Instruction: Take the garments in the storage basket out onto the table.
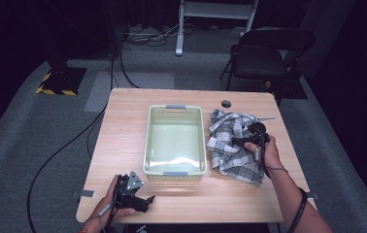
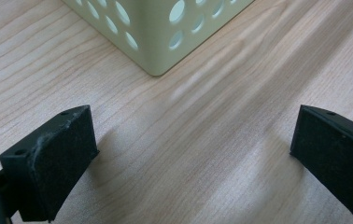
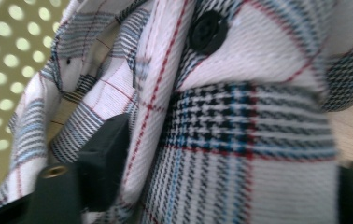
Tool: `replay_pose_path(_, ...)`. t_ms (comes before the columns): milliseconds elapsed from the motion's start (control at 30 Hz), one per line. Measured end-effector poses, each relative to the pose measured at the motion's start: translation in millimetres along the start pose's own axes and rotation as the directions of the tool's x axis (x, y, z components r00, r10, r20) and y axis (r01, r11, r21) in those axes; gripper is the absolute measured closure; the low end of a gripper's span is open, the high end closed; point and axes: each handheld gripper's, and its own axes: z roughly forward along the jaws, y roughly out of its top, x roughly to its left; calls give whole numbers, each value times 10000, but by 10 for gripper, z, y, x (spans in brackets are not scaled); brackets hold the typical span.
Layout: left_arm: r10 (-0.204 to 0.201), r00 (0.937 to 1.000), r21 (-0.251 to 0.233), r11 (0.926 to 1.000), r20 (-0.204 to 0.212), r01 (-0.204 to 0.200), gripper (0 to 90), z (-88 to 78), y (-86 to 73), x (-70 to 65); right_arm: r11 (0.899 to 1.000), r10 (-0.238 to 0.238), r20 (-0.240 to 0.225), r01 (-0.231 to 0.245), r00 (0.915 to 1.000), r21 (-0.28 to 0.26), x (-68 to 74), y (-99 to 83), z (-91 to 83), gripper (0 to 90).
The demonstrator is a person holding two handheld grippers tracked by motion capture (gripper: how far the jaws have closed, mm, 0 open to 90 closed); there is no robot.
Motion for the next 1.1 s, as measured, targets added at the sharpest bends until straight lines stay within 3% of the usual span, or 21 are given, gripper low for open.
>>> replay_pose_path(100,-1,10000,-2,10000,-1,1,0,0,0,0,9999,-149,235,149,9996,6,18,-5,9,149)
replay_pose_path(400,-2,10000,-1,10000,1,2,0,0,0,0,9972,-745,311,742,9967,101,47,-18,41,56)
replay_pose_path(1100,-3,10000,-1,10000,0,3,0,0,0,0,9832,-1807,432,1793,9826,342,117,-13,-22,63)
